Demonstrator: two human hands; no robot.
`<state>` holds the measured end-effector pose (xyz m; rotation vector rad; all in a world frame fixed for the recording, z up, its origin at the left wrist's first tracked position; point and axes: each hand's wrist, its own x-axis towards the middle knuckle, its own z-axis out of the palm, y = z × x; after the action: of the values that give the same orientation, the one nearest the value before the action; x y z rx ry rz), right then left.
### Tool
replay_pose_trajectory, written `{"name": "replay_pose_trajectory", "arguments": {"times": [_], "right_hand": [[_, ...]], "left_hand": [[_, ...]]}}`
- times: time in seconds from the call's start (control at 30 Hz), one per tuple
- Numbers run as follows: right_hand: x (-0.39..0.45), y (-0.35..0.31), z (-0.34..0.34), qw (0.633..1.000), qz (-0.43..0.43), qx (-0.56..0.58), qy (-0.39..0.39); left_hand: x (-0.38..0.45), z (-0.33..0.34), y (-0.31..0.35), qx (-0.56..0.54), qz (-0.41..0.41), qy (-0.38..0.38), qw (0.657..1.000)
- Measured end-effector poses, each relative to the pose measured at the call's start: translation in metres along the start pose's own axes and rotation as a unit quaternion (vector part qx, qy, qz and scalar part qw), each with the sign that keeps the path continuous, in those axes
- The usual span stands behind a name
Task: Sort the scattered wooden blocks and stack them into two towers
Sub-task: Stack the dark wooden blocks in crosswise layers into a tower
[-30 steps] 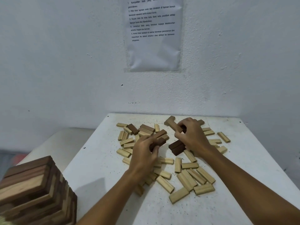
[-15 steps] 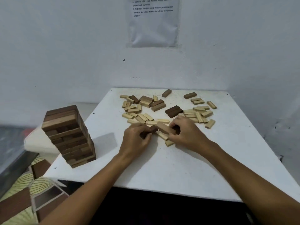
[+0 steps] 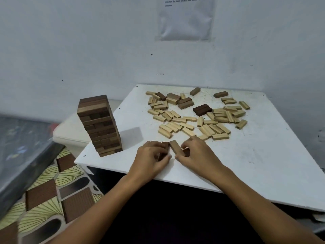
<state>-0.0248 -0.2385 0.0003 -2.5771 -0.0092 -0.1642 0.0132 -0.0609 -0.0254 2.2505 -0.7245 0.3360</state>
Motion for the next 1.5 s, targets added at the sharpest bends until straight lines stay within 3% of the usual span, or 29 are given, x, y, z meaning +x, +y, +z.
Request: {"name": "replay_pose_trajectory", "arguments": {"times": [0.1,0.2,0.4,0.77,1.1,1.5], "right_hand": [[0.003,0.003,-0.006,0.995,0.020,0.100,-0.002],[0.003,0.014,-0.020,0.985,0.017,0.161,-0.063],[-0.005,0.036,-0.037,0.975,-0.046,0.108,-0.190],[-0.001,0.046,-0.021,0.984,-0.051,0.123,-0.118],[0.004,0.045,-0.017,0.983,-0.053,0.131,-0.113],[0.005,0.045,-0.013,0.983,-0.052,0.144,-0.103]], "left_hand": [[-0.002,-0.008,0.003,-0.046,-0.017,-0.030,0.998],[-0.001,-0.014,0.003,-0.053,-0.024,-0.069,0.996],[0.013,-0.014,-0.002,0.018,-0.012,-0.170,0.985],[0.024,-0.008,-0.003,-0.016,-0.027,-0.194,0.980],[0.016,-0.006,-0.006,-0.058,-0.004,-0.126,0.990],[0.014,-0.005,0.000,-0.050,-0.018,-0.114,0.992]]}}
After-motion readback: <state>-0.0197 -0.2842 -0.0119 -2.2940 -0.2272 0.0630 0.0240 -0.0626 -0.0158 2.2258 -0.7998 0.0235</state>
